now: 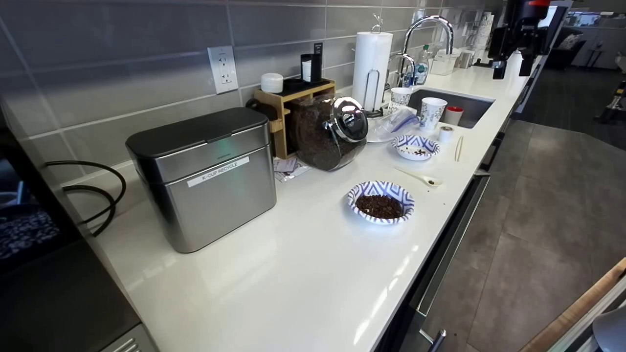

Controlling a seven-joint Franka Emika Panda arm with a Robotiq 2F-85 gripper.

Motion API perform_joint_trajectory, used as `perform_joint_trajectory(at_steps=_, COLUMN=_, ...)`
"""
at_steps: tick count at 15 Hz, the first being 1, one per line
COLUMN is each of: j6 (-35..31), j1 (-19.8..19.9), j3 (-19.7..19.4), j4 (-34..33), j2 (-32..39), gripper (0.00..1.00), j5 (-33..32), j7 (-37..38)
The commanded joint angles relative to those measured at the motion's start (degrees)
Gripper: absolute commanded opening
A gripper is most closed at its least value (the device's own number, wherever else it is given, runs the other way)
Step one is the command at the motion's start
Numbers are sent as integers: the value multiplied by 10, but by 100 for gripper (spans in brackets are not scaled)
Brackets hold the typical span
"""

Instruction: Place some coffee beans from the bowl on the left on the spoon.

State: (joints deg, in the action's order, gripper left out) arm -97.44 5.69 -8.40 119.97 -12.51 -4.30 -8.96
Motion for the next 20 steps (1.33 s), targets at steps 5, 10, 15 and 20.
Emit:
perform_joint_trajectory(at_steps=5, j6=21, j1=-23, j3=29, j4=-11, j2=18, gripper=100, j5=18, j7=3)
perform_joint_trajectory(at_steps=10, j6=12, j1=-85, j3=107, j4=-13, j2=29, gripper=100, j5=48, j7=34)
perform_joint_trajectory(at_steps=15, j6=-35, j1=-120, j3=147, j4=7, j2=21, gripper=100, j5=49, j7=35)
perform_joint_trajectory(at_steps=20, j6=-152, j1=-150, j3=170, j4=41, j2=23, gripper=100, j5=61, j7=3)
